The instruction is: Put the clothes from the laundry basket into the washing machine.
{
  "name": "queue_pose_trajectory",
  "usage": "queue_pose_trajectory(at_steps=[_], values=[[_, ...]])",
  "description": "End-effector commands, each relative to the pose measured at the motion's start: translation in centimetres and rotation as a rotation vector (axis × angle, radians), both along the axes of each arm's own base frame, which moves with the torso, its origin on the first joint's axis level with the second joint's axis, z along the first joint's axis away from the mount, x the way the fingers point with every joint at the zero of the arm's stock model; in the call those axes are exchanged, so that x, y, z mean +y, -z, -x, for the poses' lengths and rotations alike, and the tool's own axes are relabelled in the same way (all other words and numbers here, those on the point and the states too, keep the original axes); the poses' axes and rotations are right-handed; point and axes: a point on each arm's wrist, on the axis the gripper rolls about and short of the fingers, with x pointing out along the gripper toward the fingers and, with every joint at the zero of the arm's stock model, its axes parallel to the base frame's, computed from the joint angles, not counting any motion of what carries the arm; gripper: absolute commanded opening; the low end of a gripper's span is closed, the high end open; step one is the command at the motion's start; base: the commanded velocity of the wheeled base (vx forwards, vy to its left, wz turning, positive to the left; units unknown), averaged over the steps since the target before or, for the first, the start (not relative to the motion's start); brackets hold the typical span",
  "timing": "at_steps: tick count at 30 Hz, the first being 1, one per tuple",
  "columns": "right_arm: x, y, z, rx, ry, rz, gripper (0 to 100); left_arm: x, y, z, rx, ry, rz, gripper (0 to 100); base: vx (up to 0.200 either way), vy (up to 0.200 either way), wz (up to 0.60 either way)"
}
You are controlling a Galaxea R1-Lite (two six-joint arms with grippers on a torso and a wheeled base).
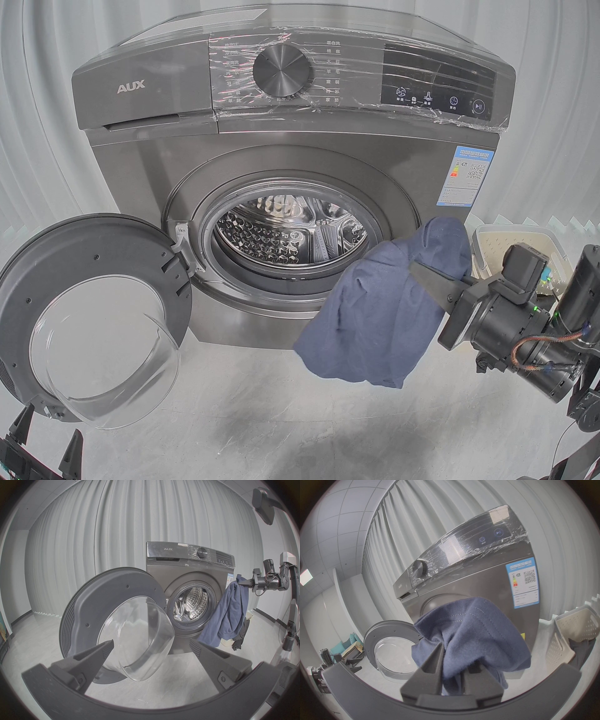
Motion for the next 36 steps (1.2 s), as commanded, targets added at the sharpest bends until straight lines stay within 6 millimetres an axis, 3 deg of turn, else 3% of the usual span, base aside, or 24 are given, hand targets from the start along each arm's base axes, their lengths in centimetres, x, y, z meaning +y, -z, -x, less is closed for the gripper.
queue_pose_trajectory(at_steps=[1, 9, 10, 12, 14, 17, 20, 24, 36], values=[[1.3, 0.6, -0.4, 0.021, -0.023, 0.018, 0, 0.0, 0.5, 0.0, -0.003, 0.004, -0.005, 100, 0.0, 0.0, 0.0], [3.1, 1.2, -1.1, 0.031, -0.041, 0.024, 0, -0.1, 0.3, 0.0, -0.019, 0.028, -0.017, 100, 0.0, 0.0, 0.0], [3.3, 1.3, -1.2, 0.029, -0.046, 0.025, 0, -0.1, -0.6, 0.2, -0.057, 0.037, -0.008, 100, 0.0, 0.0, 0.0], [3.9, 1.6, -1.3, 0.026, -0.053, 0.021, 0, -0.2, -4.7, 1.5, -0.2, 0.068, 0.006, 100, 0.0, 0.0, 0.0], [4.6, 1.8, -1.7, 0.016, -0.056, 0.012, 0, -0.3, -7.8, 2.1, -0.238, 0.104, -0.002, 100, 0.0, 0.0, 0.0], [5.5, 1.9, -2.0, 0.003, -0.067, -0.003, 0, -0.4, -8.9, 1.8, -0.193, 0.165, -0.024, 100, 0.0, 0.0, 0.0], [6.7, 2.0, -2.5, -0.017, -0.081, -0.025, 0, -0.7, -7.8, -1.2, 0.006, 0.294, -0.032, 100, 0.0, 0.0, 0.0], [7.4, 1.9, -2.6, -0.029, -0.101, -0.039, 0, -0.8, -7.2, -3.3, 0.109, 0.385, -0.053, 100, 0.0, 0.0, 0.0], [8.8, 2.4, -3.5, -0.054, -0.101, -0.07, 0, -2.5, -8.3, -11.9, 0.218, 0.594, -0.067, 100, 0.0, 0.0, 0.0]])
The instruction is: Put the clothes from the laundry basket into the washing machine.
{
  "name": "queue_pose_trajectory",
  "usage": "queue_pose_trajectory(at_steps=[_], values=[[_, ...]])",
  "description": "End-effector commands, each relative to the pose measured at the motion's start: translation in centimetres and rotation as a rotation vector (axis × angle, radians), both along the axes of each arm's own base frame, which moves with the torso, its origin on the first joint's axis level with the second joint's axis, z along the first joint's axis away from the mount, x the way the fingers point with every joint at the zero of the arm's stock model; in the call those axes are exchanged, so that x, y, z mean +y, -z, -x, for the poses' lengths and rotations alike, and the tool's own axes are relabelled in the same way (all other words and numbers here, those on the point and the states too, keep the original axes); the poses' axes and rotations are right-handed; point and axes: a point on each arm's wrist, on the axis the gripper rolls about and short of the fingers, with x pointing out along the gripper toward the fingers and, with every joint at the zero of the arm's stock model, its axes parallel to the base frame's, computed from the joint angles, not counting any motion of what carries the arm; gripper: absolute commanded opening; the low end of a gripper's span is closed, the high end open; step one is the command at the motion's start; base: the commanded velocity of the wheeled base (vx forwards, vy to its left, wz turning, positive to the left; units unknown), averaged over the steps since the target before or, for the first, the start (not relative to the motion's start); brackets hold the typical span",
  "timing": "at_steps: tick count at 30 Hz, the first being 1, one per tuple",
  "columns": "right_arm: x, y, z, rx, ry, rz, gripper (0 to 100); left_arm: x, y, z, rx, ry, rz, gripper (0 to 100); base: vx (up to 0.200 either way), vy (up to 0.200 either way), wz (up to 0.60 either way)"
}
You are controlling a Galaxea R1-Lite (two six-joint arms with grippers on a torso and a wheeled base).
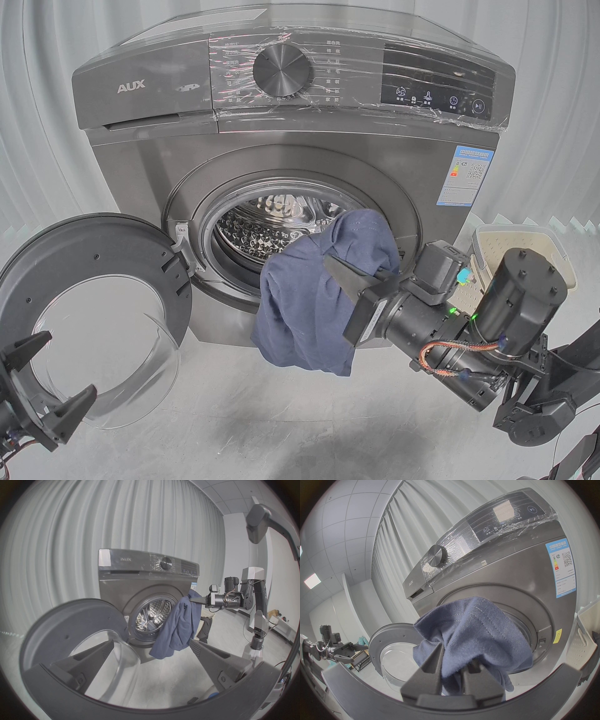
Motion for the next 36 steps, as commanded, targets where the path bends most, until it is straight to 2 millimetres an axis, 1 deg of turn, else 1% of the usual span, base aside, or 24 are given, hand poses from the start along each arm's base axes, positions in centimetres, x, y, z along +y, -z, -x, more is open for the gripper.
queue_pose_trajectory(at_steps=[1, 3, 5, 8, 14, 17, 18, 20, 23, 26, 29, 31, 36], values=[[1.4, 1.1, -0.8, -0.002, -0.003, -0.003, 0, -1.8, 1.3, -6.4, 0.196, 0.16, -0.033, 100, 0.0, 0.0, 0.0], [1.4, 1.1, -0.8, -0.001, -0.003, -0.002, 0, -2.6, 1.4, -7.5, 0.207, 0.193, -0.037, 100, 0.0, 0.0, 0.0], [1.4, 1.1, -0.8, -0.001, -0.003, -0.002, 0, -2.8, 1.4, -7.8, 0.208, 0.204, -0.039, 100, 0.0, 0.0, 0.0], [1.4, 1.3, -0.7, 0.003, -0.003, 0.003, 0, -4.3, 1.6, -9.7, 0.209, 0.252, -0.046, 100, 0.0, 0.0, 0.0], [1.3, 1.2, -0.7, 0.002, -0.003, 0.002, 0, -6.2, 2.3, -12.0, 0.222, 0.31, -0.055, 100, 0.0, 0.0, 0.0], [1.3, 1.2, -0.7, 0.001, -0.003, 0.0, 0, -6.5, 2.4, -12.3, 0.222, 0.316, -0.056, 100, 0.0, 0.0, 0.0], [1.2, 1.1, -0.8, -0.002, 0.0, -0.003, 0, -7.4, 2.7, -12.9, 0.228, 0.344, -0.057, 100, 0.0, 0.0, 0.0], [1.3, 1.0, -0.8, -0.004, -0.002, -0.006, 0, -8.0, 3.0, -13.2, 0.242, 0.367, -0.055, 100, 0.0, 0.0, 0.0], [1.4, 1.0, -0.8, -0.005, -0.002, -0.007, 0, -8.7, 3.5, -13.5, 0.262, 0.391, -0.06, 100, 0.0, 0.0, 0.0], [1.4, 0.9, -0.9, -0.008, 0.001, -0.012, 0, -10.0, 4.0, -13.6, 0.277, 0.44, -0.065, 100, 0.0, 0.0, 0.0], [1.4, 0.9, -1.1, -0.009, 0.01, -0.014, 0, -11.1, 4.1, -13.2, 0.291, 0.491, -0.046, 100, 0.0, 0.0, 0.0], [1.5, 0.9, -1.4, -0.01, 0.015, -0.017, 0, -11.8, 4.0, -13.2, 0.306, 0.512, -0.03, 100, 0.0, 0.0, 0.0], [1.8, 0.8, -1.5, -0.013, 0.015, -0.022, 0, -13.3, 4.2, -14.4, 0.353, 0.521, 0.005, 100, 0.0, 0.0, 0.0]])
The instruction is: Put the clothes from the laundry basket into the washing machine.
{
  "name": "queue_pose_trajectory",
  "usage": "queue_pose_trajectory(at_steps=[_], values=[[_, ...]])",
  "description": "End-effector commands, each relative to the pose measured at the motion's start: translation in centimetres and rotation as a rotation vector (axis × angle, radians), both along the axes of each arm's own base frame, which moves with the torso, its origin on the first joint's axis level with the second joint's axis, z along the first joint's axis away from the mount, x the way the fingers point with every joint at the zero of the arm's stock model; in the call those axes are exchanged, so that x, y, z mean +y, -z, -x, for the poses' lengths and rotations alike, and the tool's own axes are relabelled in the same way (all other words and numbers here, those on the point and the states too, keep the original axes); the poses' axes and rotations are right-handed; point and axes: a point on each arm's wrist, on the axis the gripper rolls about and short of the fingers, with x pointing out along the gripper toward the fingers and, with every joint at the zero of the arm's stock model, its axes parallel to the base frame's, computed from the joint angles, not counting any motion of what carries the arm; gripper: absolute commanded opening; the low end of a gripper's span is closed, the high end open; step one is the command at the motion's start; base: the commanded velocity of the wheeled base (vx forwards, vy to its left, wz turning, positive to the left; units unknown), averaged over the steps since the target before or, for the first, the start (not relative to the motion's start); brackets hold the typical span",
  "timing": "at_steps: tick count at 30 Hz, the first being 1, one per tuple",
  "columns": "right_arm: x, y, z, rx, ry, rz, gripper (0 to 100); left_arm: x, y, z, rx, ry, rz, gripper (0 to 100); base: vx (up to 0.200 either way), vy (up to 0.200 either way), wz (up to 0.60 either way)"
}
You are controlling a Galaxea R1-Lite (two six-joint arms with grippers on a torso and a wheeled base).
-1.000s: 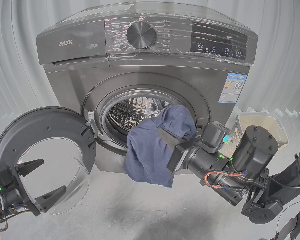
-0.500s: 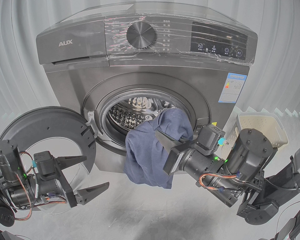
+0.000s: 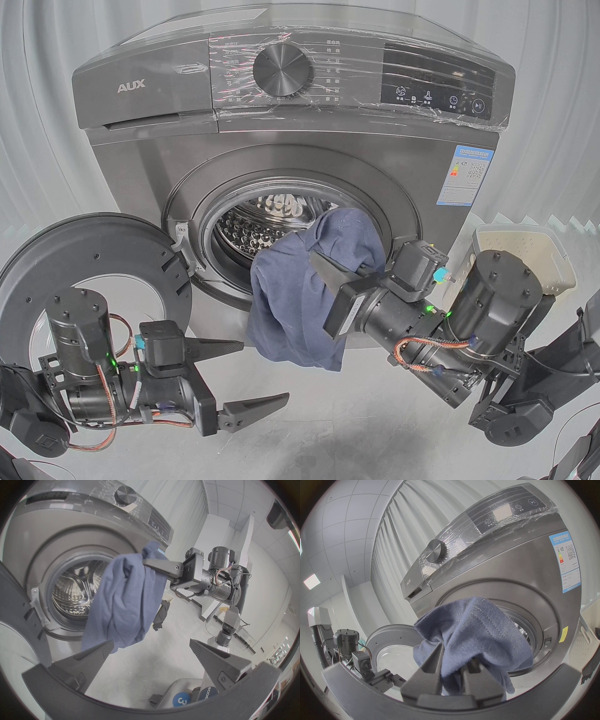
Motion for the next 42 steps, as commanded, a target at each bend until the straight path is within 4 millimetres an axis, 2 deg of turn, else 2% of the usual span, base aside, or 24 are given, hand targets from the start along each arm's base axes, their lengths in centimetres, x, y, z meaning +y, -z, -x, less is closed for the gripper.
queue_pose_trajectory(at_steps=[1, 8, 17, 27, 33, 42], values=[[0.2, 0.1, -0.2, 0.0, 0.001, -0.001, 0, -1.7, 0.9, -1.3, 0.04, 0.0, -0.015, 100, 0.0, 0.0, 0.0], [0.2, 0.1, -0.3, 0.0, 0.006, -0.001, 0, -4.3, 1.6, -2.5, 0.034, -0.047, 0.036, 100, 0.0, 0.0, 0.0], [0.2, 0.1, -0.4, 0.0, 0.009, -0.003, 0, -7.3, 3.5, -4.2, -0.039, -0.114, 0.087, 100, 0.0, 0.0, 0.0], [0.3, 0.3, -0.5, 0.004, 0.014, 0.003, 0, -8.6, 3.4, -4.5, -0.005, -0.117, 0.143, 100, 0.0, 0.0, 0.0], [0.3, 0.4, -0.6, 0.006, 0.015, 0.006, 0, -9.7, 3.0, -3.6, 0.042, -0.085, 0.2, 100, 0.0, 0.0, 0.0], [-0.1, 0.5, -1.7, 0.009, 0.057, 0.008, 0, -9.6, 3.1, -2.9, 0.054, -0.073, 0.194, 100, 0.0, 0.0, 0.0]])
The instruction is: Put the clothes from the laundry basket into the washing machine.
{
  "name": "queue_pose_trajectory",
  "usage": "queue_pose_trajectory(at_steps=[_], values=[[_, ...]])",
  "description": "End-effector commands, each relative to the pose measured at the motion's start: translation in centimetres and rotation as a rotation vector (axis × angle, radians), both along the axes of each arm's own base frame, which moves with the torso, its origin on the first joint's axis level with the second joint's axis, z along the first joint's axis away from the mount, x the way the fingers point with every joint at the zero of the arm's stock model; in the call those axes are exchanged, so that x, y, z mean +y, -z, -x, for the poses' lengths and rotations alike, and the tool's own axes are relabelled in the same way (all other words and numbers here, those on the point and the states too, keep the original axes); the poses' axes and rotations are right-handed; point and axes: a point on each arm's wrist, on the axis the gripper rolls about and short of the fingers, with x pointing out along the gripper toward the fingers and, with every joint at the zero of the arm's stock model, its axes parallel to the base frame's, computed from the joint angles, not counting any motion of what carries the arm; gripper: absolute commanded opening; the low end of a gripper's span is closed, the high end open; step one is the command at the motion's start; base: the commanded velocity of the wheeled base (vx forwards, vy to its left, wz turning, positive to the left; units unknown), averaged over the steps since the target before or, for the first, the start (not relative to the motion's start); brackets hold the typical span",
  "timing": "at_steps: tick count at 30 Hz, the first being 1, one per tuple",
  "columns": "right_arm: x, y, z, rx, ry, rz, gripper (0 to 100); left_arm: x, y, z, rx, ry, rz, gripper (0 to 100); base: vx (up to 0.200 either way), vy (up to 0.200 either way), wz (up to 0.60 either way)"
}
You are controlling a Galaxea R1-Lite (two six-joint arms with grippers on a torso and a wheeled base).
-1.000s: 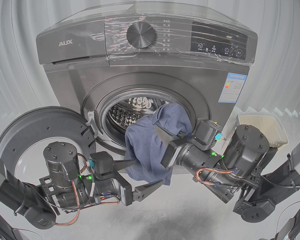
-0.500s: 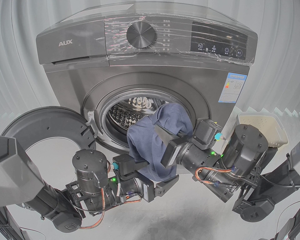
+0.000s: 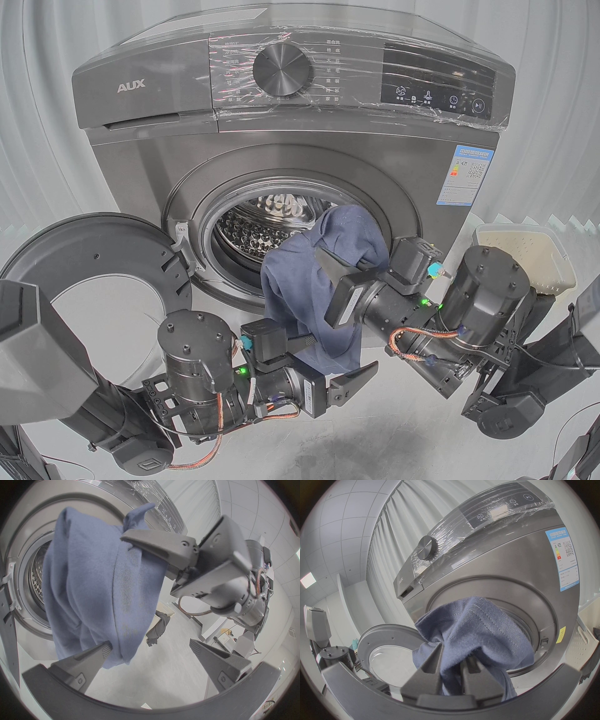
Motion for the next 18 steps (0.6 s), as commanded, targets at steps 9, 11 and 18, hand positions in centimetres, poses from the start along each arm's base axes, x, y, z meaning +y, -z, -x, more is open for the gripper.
queue_pose_trajectory(at_steps=[9, 11, 18], values=[[-0.1, -0.3, -0.9, -0.008, 0.024, -0.009, 0, 0.4, 0.7, 1.1, 0.024, 0.02, -0.032, 100, 0.0, 0.0, 0.0], [0.0, -0.3, -0.9, -0.01, 0.023, -0.011, 0, 0.2, 0.9, 0.9, 0.026, 0.019, -0.034, 100, 0.0, 0.0, 0.0], [0.1, -0.4, -0.8, -0.011, 0.018, -0.013, 0, -0.6, 2.6, -0.2, 0.03, 0.008, -0.037, 100, 0.0, 0.0, 0.0]])
